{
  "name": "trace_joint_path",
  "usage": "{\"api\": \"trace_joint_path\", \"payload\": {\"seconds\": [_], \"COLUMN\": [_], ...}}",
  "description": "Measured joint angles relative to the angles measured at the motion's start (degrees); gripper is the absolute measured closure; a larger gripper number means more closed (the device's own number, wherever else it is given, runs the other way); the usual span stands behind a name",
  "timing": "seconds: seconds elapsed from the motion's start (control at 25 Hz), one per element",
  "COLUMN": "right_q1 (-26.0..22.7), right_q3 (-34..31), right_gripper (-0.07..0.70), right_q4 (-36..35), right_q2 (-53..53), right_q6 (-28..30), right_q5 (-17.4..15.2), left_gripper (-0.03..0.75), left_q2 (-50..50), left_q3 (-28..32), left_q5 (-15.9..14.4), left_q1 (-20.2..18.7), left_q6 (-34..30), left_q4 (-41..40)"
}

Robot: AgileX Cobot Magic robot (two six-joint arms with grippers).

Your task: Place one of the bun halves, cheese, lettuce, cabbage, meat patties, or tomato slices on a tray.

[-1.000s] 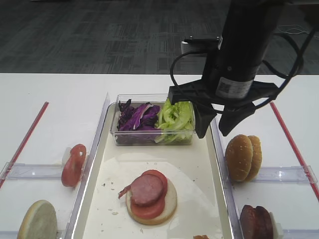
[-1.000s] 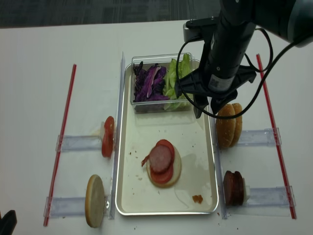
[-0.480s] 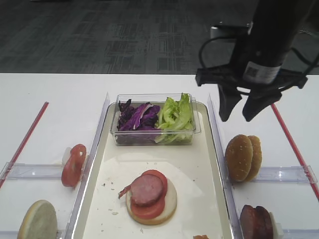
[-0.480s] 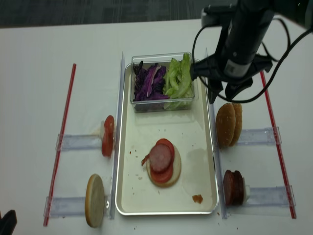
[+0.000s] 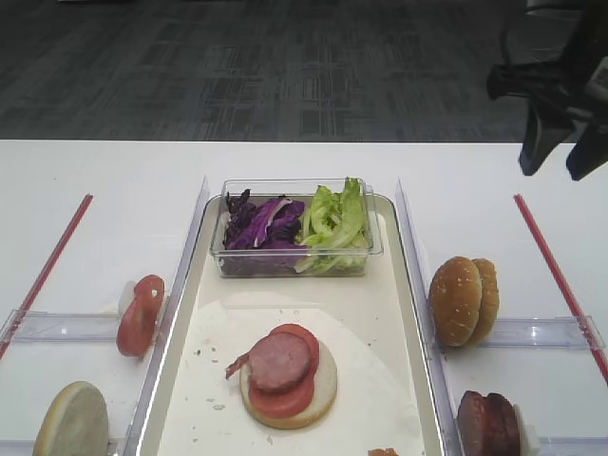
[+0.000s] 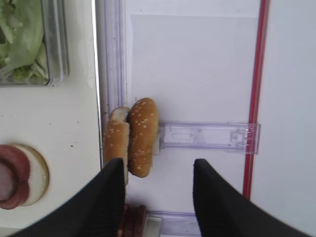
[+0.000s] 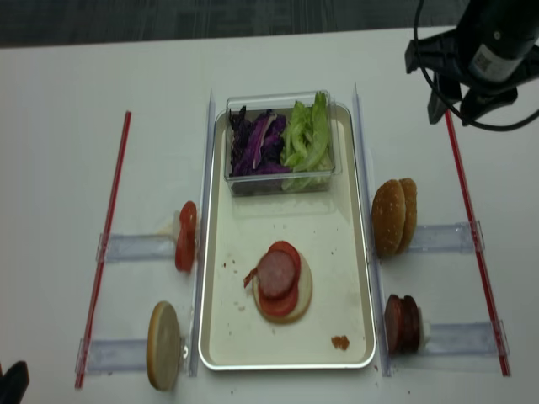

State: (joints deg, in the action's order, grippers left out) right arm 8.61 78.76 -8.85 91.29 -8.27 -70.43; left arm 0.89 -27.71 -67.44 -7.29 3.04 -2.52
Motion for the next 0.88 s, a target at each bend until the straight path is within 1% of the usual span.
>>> {"api": "trace_joint_path", "payload": {"seconds": [0.12, 0.24, 0.6, 0.88], "right_q1": [-2.48, -3.42, -3.56, -3.56], "right_q3": [0.0, 0.0, -0.56, -5.21], "right_gripper": [0.279, 0.279, 0.279, 0.283], "right_q4": [1.04, 2.13, 2.46, 3.21], "right_q2": [-0.8, -0.8, -1.52, -9.4], "right_q6": [0.85, 1.54, 4.69, 7.53], "right_q5": [-0.03, -0.13, -0.16, -0.38], "left_gripper": [0.519, 0.519, 0.519, 0.519], "left_q2": [0.0, 0.0, 0.0, 0.0], "left_q3": [0.0, 0.0, 0.0, 0.0], "left_q5": [0.0, 0.0, 0.0, 0.0], "left_q1": [0.0, 0.0, 0.0, 0.0], "left_q6": [0.0, 0.0, 0.0, 0.0], "left_q4": [0.0, 0.0, 0.0, 0.0]}}
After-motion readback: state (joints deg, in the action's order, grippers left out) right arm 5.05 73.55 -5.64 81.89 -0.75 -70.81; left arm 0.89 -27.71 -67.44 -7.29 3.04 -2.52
